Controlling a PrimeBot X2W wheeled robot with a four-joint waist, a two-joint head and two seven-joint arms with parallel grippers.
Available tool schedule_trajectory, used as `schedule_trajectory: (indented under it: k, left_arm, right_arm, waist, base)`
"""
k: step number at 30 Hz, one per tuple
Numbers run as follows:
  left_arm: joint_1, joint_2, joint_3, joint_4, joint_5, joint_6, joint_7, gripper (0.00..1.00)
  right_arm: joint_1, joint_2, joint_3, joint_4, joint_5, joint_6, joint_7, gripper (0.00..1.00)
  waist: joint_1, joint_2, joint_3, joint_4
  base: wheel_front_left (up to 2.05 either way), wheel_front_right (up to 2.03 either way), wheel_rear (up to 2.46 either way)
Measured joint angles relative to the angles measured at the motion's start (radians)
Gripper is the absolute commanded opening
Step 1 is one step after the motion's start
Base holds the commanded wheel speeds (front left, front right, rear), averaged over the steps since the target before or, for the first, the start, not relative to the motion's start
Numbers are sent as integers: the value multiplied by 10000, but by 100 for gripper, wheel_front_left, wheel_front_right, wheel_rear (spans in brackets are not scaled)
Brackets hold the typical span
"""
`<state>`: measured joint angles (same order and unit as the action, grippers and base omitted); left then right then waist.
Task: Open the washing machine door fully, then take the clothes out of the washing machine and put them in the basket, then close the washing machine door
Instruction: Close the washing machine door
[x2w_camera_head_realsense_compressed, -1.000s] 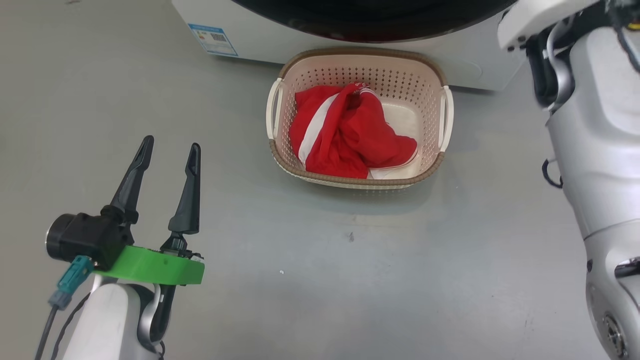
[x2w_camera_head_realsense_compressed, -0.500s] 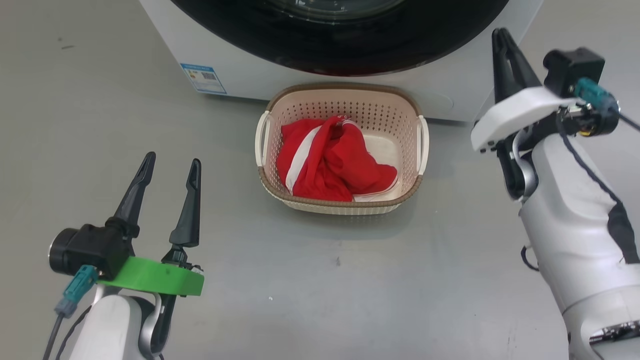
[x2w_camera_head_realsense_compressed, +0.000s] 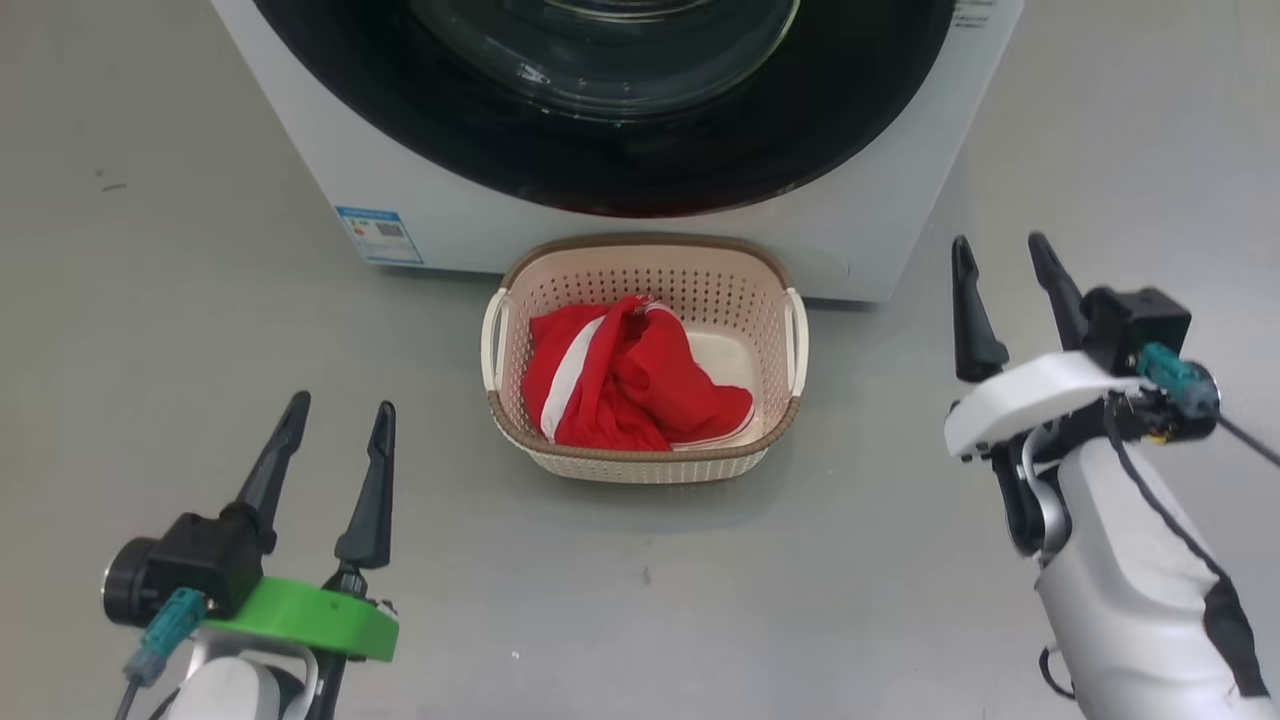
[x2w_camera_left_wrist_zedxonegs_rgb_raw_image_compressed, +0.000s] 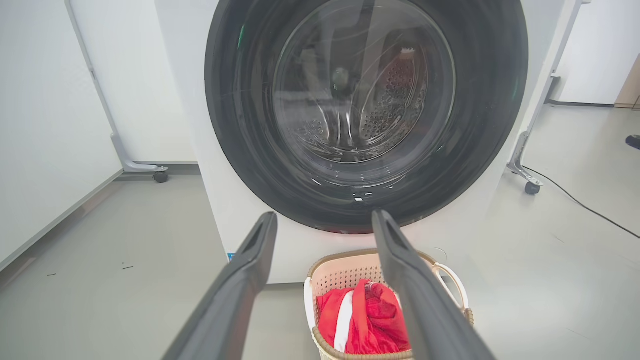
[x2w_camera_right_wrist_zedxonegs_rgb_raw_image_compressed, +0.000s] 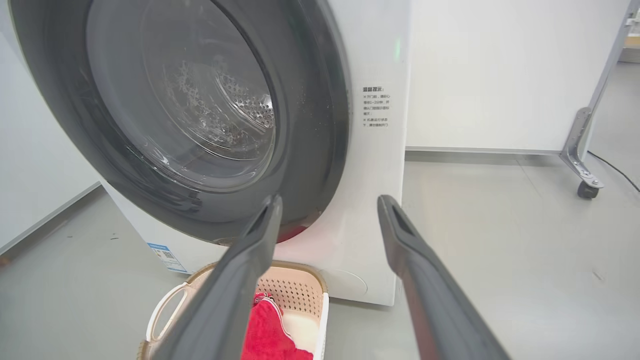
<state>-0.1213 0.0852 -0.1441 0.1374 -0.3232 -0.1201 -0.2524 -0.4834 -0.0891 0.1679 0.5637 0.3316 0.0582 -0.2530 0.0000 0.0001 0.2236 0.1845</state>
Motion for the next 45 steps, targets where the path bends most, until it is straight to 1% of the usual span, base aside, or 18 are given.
schedule_trajectory:
  k: [8, 15, 17, 25, 33, 45]
  left_arm:
    - [520, 0, -113, 194, 12, 2, 2, 100]
    - [831, 0, -151, 293, 29, 4, 2, 100]
    - [1011, 0, -171, 353, 29, 6, 2, 100]
    - [1310, 4, -251, 341, 38, 6, 2, 100]
    - [1504, 6, -290, 286, 81, 8, 21, 100]
    - [1545, 8, -336, 163, 81, 54, 52, 100]
  right_arm:
    - [1555, 48, -115, -1083, -326, -518, 0, 100]
    - [2688, 146, -234, -1814, -357, -713, 0, 100]
    - [3226, 203, -224, -2140, -359, -865, 0, 100]
    - [4329, 268, -35, -2970, -617, -1051, 0, 100]
    - [5295, 286, 50, -3582, -744, -1223, 0, 100]
    - [5975, 301, 73, -4220, -769, -1323, 0, 100]
  waist:
    - [0, 0, -588, -316]
    - [0, 0, -948, -533]
    - [0, 0, -1137, -627]
    - [-1, 0, -1518, -878]
    - [-1, 0, -1753, -970]
    - [-1, 0, -1905, -996]
  base:
    - [0, 0, 0]
    - [0, 0, 0]
    - [0, 0, 0]
    - [0, 0, 0]
    - [0, 0, 0]
    - [0, 0, 0]
